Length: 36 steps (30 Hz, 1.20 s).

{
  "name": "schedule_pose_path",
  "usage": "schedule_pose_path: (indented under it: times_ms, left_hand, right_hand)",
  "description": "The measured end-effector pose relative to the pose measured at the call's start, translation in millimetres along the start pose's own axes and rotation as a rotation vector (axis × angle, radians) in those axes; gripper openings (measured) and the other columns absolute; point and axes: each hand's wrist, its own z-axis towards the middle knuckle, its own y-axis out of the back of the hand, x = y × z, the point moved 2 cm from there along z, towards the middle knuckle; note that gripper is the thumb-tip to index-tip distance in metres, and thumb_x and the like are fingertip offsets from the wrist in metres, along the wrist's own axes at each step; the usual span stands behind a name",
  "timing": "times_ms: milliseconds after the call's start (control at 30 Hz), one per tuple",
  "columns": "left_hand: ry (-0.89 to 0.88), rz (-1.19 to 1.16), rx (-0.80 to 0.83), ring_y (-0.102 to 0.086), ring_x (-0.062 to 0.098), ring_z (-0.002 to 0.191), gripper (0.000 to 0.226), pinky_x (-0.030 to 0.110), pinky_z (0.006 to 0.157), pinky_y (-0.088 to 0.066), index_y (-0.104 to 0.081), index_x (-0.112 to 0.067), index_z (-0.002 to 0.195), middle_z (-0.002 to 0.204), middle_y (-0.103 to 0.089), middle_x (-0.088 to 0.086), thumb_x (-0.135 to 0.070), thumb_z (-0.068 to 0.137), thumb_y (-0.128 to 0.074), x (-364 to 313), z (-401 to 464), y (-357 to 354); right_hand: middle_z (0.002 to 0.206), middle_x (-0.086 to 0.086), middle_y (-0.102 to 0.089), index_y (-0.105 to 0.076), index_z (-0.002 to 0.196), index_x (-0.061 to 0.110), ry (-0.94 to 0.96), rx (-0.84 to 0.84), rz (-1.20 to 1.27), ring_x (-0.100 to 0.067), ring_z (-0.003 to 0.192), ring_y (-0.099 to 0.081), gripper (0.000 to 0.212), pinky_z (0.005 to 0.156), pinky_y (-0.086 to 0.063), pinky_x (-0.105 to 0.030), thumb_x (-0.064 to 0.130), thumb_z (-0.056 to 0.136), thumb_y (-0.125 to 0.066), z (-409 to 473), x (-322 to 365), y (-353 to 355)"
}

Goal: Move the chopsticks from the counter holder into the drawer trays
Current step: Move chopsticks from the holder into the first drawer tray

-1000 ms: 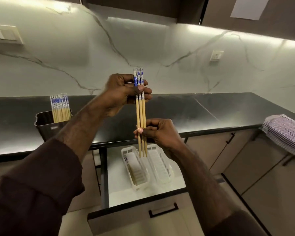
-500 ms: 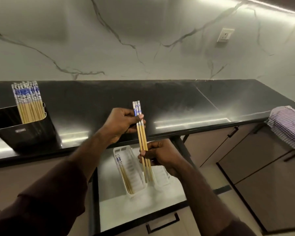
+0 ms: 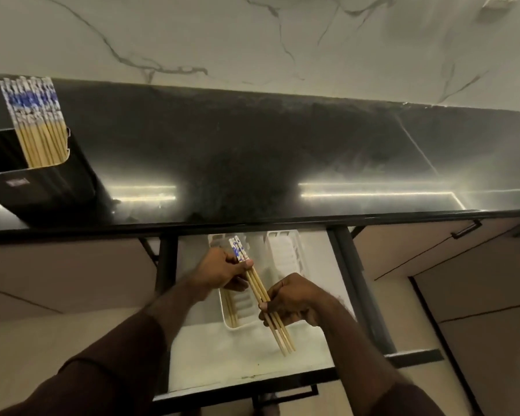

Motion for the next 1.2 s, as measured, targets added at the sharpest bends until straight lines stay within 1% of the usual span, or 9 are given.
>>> schedule_pose_path:
  times_ms: [300, 433, 567, 700, 800, 867, 933, 1067, 1200]
  left_hand:
    - [0.088, -0.071, -0.154, -0.075, 0.025, 0.076, 0.015, 0.032, 0.065, -0.061, -0.071, -0.001, 0.094, 0.084, -0.076, 0.014, -0.015, 0.09, -0.067, 43.5, 43.1, -5.2]
    - [0.117, -0.07, -0.244, -0.075, 0.024, 0.077, 0.012, 0.04, 0.072, -0.062, -0.067, -0.002, 0.099, 0.091, -0.075, 0.015, -0.007, 0.088, -0.068, 53.5, 60.8, -0.2]
    - [0.123, 0.027, -0.318, -0.074, 0.023, 0.077, 0.019, 0.034, 0.064, -0.062, -0.066, -0.003, 0.105, 0.097, -0.072, 0.013, -0.001, 0.086, -0.068, 55.6, 73.8, 4.8]
    - [0.094, 0.184, -0.364, -0.071, 0.028, 0.089, 0.026, 0.042, 0.078, -0.061, -0.066, -0.006, 0.111, 0.104, -0.07, 0.014, -0.002, 0.086, -0.068, 56.2, 86.7, 7.3]
    - [0.035, 0.444, -0.397, -0.067, 0.03, 0.098, 0.023, 0.041, 0.088, -0.056, -0.067, -0.006, 0.108, 0.107, -0.069, 0.014, -0.005, 0.086, -0.066, 55.8, 91.7, 6.9]
    - [-0.006, 0.601, -0.422, -0.065, 0.027, 0.097, 0.018, 0.034, 0.086, -0.054, -0.067, -0.01, 0.105, 0.104, -0.068, 0.01, -0.01, 0.087, -0.064, 56.8, 91.6, 5.0]
    - [-0.031, 0.672, -0.432, -0.066, 0.024, 0.092, 0.011, 0.029, 0.075, -0.052, -0.066, -0.013, 0.101, 0.095, -0.067, 0.005, -0.014, 0.091, -0.062, 59.5, 89.9, 1.1]
    - [-0.113, 0.88, -0.373, -0.067, 0.024, 0.088, 0.015, 0.032, 0.074, -0.055, -0.064, -0.013, 0.107, 0.098, -0.068, 0.007, -0.014, 0.094, -0.058, 63.0, 87.2, -10.2]
    - [-0.086, 1.009, -0.251, -0.066, 0.022, 0.084, 0.013, 0.032, 0.071, -0.052, -0.063, -0.013, 0.106, 0.098, -0.068, 0.008, -0.017, 0.097, -0.054, 64.6, 84.5, -11.2]
  right_hand:
    - [0.089, -0.023, -0.074, -0.067, 0.1, -0.014, -0.086, -0.014, -0.044, -0.025, 0.066, -0.073, 0.018, 0.065, -0.063, -0.034, -0.003, 0.085, -0.069, 69.3, -6.0, -0.8]
    - [0.088, -0.024, -0.074, -0.067, 0.099, -0.013, -0.079, -0.048, -0.045, -0.027, 0.068, -0.073, 0.017, 0.066, -0.063, -0.036, -0.003, 0.085, -0.069, 95.5, -1.1, -8.5]
    - [0.087, -0.023, -0.074, -0.069, 0.091, -0.01, -0.066, -0.118, -0.054, -0.031, 0.074, -0.074, 0.013, 0.07, -0.063, -0.042, -0.001, 0.083, -0.072, 119.6, 1.2, -17.5]
    - [0.086, -0.02, -0.074, -0.07, 0.089, -0.004, -0.063, -0.208, -0.075, -0.031, 0.072, -0.075, 0.011, 0.063, -0.063, -0.045, 0.004, 0.083, -0.073, 139.6, -0.5, -27.8]
    - [0.086, -0.017, -0.073, -0.069, 0.083, 0.001, -0.044, -0.29, -0.121, -0.031, 0.075, -0.074, 0.008, 0.065, -0.063, -0.047, 0.01, 0.083, -0.071, 147.3, -2.1, -35.7]
    - [0.086, -0.016, -0.072, -0.064, 0.074, 0.007, -0.02, -0.339, -0.192, -0.032, 0.076, -0.073, 0.012, 0.069, -0.063, -0.047, 0.013, 0.085, -0.067, 151.0, -3.2, -41.1]
    - [0.088, -0.014, -0.072, -0.062, 0.074, 0.01, 0.006, -0.364, -0.25, -0.031, 0.08, -0.071, 0.013, 0.074, -0.062, -0.045, 0.014, 0.086, -0.064, 153.7, -4.7, -46.1]
    - [0.094, -0.011, -0.072, -0.07, 0.092, 0.006, 0.023, -0.406, -0.364, -0.027, 0.087, -0.07, 0.014, 0.078, -0.059, -0.035, 0.014, 0.089, -0.06, 159.7, -9.7, -52.0]
    - [0.103, -0.008, -0.07, -0.067, 0.103, 0.008, 0.03, -0.503, -0.427, -0.021, 0.087, -0.064, 0.019, 0.072, -0.049, -0.029, 0.018, 0.097, -0.052, 161.9, -16.7, -61.5]
